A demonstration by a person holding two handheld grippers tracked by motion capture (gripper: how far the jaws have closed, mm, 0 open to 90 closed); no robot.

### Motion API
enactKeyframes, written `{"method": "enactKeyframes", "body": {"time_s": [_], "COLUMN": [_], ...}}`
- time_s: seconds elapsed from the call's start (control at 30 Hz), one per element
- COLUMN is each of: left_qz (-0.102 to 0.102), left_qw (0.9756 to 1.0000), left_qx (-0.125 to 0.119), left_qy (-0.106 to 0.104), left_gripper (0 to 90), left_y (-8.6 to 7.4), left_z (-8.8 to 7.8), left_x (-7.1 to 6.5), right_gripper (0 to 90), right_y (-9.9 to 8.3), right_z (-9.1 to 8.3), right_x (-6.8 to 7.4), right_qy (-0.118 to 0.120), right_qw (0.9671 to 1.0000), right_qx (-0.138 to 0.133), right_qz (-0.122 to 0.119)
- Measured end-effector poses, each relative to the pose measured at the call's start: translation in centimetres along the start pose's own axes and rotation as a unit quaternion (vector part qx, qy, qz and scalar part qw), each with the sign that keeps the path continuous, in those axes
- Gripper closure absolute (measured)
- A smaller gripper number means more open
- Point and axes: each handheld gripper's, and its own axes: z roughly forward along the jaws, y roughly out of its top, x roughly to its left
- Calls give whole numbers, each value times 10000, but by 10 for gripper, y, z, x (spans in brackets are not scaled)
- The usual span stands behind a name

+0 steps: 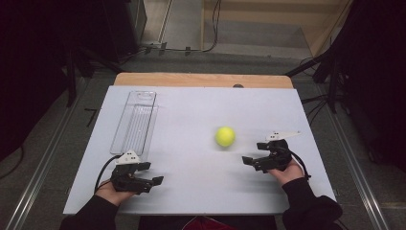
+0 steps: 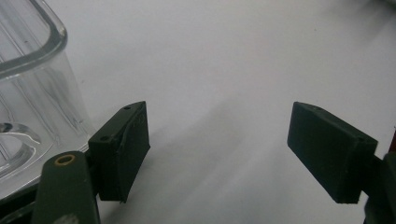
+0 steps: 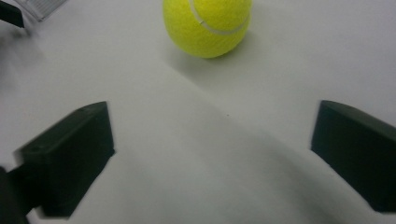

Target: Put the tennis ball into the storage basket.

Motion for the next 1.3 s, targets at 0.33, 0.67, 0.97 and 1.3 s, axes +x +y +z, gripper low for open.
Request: {"method": "enactKeyframes", "body": {"time_s": [0.33,0.67,0.97,1.3], "left_qz": [-6,-4,5,22], "left_qw": [10000,10000,10000,10000], "left_qx": [-8,-11,-10,-29], "left_qy": [-18,-26,-31,-50], "left_gripper": [216,216,216,216], "left_y": [0,0,-1,-1], "left_z": [0,0,0,-1], "left_x": [0,0,0,1], "right_gripper": [0,0,0,0], "right_y": [15,27,42,56], "right_z": [0,3,6,11], "right_x": [-2,0,5,7], "right_qy": [-189,-204,-171,-170], "right_qw": [9998,9997,9997,9996], "right_qx": [-62,-86,-115,-70], "right_qz": [19,-62,-157,-208]}}
